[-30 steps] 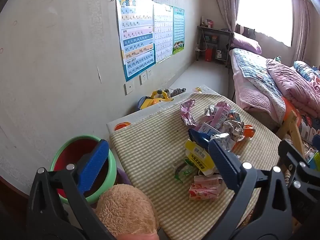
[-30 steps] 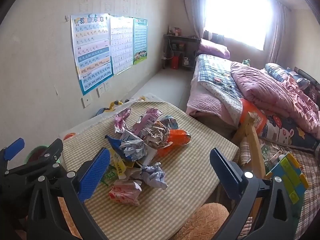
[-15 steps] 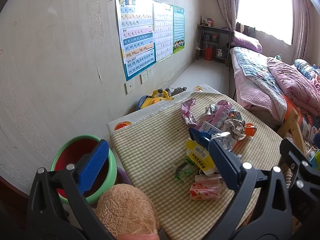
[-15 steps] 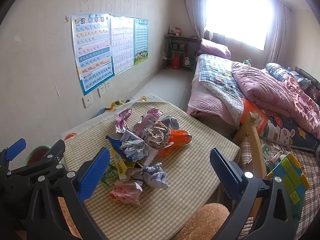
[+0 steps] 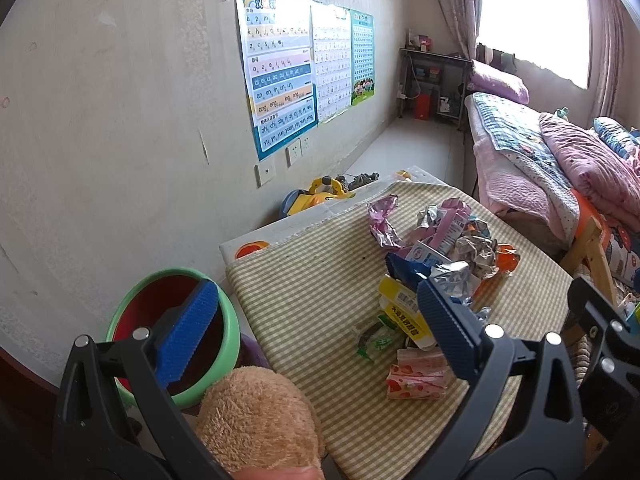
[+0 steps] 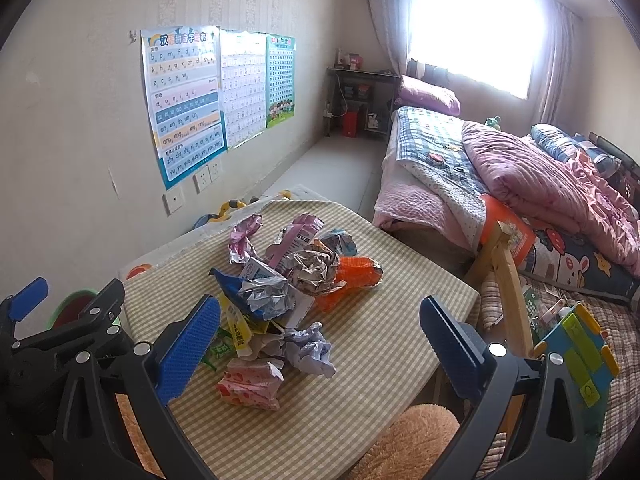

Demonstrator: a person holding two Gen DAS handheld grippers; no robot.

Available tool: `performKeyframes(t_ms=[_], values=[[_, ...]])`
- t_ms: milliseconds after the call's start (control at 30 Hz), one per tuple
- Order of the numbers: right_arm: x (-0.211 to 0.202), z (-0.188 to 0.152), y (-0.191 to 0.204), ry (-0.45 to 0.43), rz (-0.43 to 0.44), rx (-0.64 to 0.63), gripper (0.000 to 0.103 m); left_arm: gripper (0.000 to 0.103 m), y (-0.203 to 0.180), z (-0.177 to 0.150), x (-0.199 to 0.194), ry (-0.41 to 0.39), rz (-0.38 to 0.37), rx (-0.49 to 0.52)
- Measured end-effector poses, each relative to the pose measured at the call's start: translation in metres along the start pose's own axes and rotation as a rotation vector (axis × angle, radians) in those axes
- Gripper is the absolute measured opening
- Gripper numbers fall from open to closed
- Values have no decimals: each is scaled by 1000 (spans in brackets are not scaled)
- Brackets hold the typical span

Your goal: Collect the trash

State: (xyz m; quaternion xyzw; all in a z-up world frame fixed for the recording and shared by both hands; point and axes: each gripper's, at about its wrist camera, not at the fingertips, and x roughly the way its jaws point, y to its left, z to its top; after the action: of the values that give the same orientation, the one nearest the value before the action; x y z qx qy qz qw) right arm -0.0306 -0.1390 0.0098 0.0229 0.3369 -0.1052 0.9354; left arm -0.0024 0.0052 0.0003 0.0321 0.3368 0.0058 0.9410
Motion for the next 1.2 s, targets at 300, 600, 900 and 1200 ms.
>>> performKeyframes(t_ms=[300,600,900,1200], values=[[0,-4,-4,7,2,8,96,98,1,0,0,2,3,2],[1,-4,-5,11,5,12,96,98,2,-1,1,5,3,0],[3,-5,-5,13,4,13,96,98,4,-2,3,10,4,-2],[4,-6,-5,16,5,14,96,98,4,-2,3,10,5,-2]])
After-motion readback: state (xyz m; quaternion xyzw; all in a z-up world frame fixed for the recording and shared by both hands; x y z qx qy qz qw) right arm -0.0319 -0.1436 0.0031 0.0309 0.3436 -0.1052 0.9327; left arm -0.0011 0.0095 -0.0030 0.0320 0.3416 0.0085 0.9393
